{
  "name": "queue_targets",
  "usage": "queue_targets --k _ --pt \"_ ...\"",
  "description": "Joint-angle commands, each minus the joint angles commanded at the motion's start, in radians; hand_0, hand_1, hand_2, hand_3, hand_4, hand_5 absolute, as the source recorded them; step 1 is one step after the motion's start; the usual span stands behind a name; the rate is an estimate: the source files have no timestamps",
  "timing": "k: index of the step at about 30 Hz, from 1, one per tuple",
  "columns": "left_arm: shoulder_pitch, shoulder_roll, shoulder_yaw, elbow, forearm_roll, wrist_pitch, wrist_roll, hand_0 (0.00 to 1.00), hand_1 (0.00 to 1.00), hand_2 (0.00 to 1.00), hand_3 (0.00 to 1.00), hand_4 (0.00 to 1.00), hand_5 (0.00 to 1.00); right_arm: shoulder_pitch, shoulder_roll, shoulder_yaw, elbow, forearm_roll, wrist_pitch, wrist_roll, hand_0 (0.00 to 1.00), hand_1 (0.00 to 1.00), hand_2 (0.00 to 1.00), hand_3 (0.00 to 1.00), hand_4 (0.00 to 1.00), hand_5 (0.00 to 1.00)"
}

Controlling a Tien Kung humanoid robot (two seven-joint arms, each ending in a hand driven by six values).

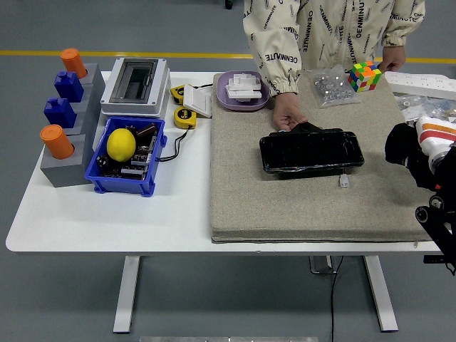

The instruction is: Pick the rag up,wipe the panel,place it on the desk

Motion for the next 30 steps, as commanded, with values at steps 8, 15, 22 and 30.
queue_targets --k 8,15,22,30 --pt "0.003 0.001 0.0 0.001 0.0 0.0 0.0 0.603 0.635 0.634 0.56 0.634 0.442 -0.002 0.0 0.002 0.002 0.023 0.019 0.018 0.265 0.353 0.413 0.413 0.993 0.125" --pt "0.007 0.001 0.004 0.0 -0.003 0.0 0.0 0.603 0.635 0.635 0.56 0.634 0.442 0.0 0.002 0.001 0.003 0.04 0.045 0.028 0.34 0.405 0.454 0.442 0.981 0.421" --pt "0.008 0.002 0.008 0.0 -0.005 0.0 0.0 0.603 0.636 0.635 0.56 0.633 0.442 0.003 0.001 0.004 0.005 0.048 0.059 0.032 0.418 0.452 0.507 0.469 0.998 0.479" --pt "0.009 0.002 0.012 0.0 -0.007 0.0 0.001 0.604 0.636 0.635 0.56 0.633 0.441 0.005 -0.001 0.005 0.003 0.049 0.079 0.035 0.495 0.509 0.585 0.496 0.998 0.548"
